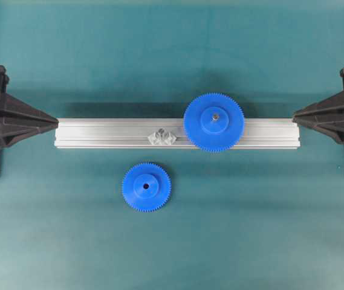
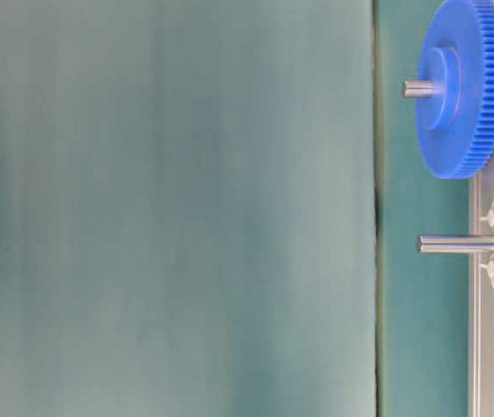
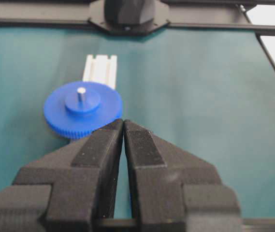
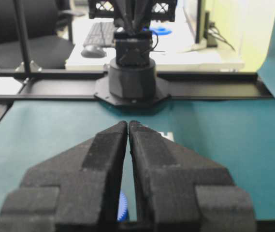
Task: Find the location of the shaft and insert the small gear.
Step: 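Move the left gripper toward the small blue gear on the table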
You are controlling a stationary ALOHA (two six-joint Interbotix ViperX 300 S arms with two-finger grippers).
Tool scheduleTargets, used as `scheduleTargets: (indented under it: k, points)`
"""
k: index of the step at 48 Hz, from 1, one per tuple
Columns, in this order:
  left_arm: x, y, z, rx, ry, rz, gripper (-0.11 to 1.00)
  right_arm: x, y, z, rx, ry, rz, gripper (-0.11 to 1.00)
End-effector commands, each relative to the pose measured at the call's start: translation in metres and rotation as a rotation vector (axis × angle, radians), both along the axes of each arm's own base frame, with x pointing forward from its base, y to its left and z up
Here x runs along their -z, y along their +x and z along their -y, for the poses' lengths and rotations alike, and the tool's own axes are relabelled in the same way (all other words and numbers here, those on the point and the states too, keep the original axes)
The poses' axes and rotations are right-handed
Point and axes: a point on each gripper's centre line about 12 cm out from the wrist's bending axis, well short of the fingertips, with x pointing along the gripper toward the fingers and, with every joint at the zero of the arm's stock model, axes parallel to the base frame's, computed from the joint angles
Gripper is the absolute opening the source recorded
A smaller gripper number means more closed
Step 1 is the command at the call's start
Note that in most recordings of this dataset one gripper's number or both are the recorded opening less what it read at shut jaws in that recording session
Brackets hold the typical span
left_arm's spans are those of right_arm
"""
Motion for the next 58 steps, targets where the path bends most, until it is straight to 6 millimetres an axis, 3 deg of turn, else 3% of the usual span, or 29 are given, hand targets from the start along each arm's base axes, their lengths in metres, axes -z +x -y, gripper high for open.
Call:
scheduleTargets:
  k: [1,3,7,13,34,42,49,58]
  points:
    - [-0.01,0.006,0.001,0.008,-0.017,0.02,0.11,-0.004,0.003,0.001,0.003,0.006,0.003,0.16]
    - [-0.01,0.009,0.001,0.009,-0.031,0.011,0.08,-0.002,0.003,0.001,0.005,0.02,-0.015,0.18]
    - [-0.01,0.018,0.002,0.013,-0.045,-0.017,-0.01,0.006,0.003,0.001,0.005,0.037,-0.081,0.33]
    - [-0.006,0.034,0.007,0.035,-0.044,-0.079,-0.01,0.011,0.004,0.001,0.004,0.044,-0.173,0.28]
    - [0.017,0.085,0.027,0.091,-0.077,-0.289,0.0,0.017,0.002,0.004,0.024,0.047,-0.364,0.29]
    - [0.025,0.101,0.034,0.106,-0.069,-0.366,0.05,0.019,0.003,0.009,0.046,0.05,-0.382,0.29]
    - [0.031,0.115,0.04,0.117,-0.061,-0.411,0.25,0.024,0.008,0.013,0.064,0.052,-0.413,0.29]
    - [0.04,0.135,0.048,0.128,-0.055,-0.474,0.76,0.032,0.014,0.013,0.066,0.055,-0.455,0.29]
